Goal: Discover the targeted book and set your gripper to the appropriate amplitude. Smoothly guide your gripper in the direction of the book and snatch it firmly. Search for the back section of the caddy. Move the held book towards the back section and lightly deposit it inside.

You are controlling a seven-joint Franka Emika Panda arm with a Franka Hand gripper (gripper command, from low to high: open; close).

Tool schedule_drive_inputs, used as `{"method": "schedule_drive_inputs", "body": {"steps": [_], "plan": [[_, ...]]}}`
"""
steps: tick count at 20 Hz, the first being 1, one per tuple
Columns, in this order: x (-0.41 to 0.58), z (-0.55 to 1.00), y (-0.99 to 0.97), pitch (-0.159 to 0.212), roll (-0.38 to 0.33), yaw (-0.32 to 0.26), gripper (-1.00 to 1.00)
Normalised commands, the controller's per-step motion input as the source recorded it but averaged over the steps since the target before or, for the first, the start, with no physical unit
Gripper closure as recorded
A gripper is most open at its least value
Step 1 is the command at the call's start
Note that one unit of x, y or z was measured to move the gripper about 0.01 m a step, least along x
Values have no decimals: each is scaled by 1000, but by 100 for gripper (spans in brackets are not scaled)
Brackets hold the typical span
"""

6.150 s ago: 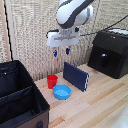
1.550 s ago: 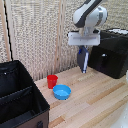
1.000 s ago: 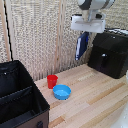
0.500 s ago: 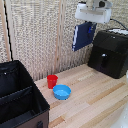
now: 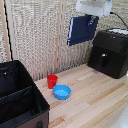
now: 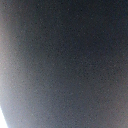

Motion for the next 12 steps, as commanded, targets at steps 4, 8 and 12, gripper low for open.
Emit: {"method": "schedule_drive_inputs", "body": {"steps": [4, 8, 12], "plan": [[6, 81, 746, -18, -10, -183, 100], [1, 35, 724, -7, 0, -191, 100], [6, 214, 745, -3, 0, -162, 100]]}}
